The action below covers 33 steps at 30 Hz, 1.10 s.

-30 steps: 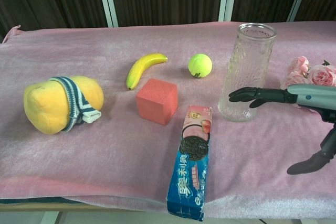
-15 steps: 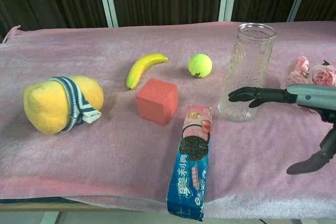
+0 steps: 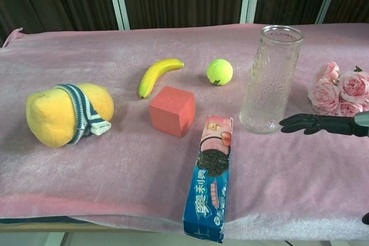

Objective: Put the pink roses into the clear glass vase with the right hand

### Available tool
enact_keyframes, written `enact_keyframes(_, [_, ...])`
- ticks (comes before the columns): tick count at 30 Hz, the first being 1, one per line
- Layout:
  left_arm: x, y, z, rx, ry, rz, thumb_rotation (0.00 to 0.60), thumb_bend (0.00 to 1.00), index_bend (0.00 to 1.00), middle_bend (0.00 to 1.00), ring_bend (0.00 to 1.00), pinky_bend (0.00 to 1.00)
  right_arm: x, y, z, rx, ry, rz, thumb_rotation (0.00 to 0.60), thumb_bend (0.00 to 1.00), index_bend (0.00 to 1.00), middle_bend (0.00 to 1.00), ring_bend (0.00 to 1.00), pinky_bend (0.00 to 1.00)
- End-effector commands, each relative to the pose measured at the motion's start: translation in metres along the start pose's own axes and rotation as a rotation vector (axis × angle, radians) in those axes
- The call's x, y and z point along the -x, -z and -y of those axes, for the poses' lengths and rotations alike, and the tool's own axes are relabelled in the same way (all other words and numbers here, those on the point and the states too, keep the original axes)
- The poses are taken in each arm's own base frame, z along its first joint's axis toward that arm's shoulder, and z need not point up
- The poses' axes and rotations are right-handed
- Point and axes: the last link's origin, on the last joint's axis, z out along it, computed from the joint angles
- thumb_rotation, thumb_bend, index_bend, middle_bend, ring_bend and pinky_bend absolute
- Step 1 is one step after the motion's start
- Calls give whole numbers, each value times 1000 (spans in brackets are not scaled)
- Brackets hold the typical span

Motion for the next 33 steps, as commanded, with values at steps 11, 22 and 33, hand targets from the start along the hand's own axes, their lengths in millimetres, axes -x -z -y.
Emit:
enact_keyframes(11, [-1,1,0,-9,1,4,600,337,189,123,68,266,-22,73,-42,428,162,-254,600,221,20,0,0,223])
enact_keyframes(22, [0,1,0,-11,0,8,600,339,189,123,69,267,-52,56,-90,577,177,-340,600,221,18,0,0,224])
enact_keyframes(33, [0,1,1,-16,-4,9,600,338,190,123,69,267,-60,0,-117,577,153,-264,600,220,13,0,0,224])
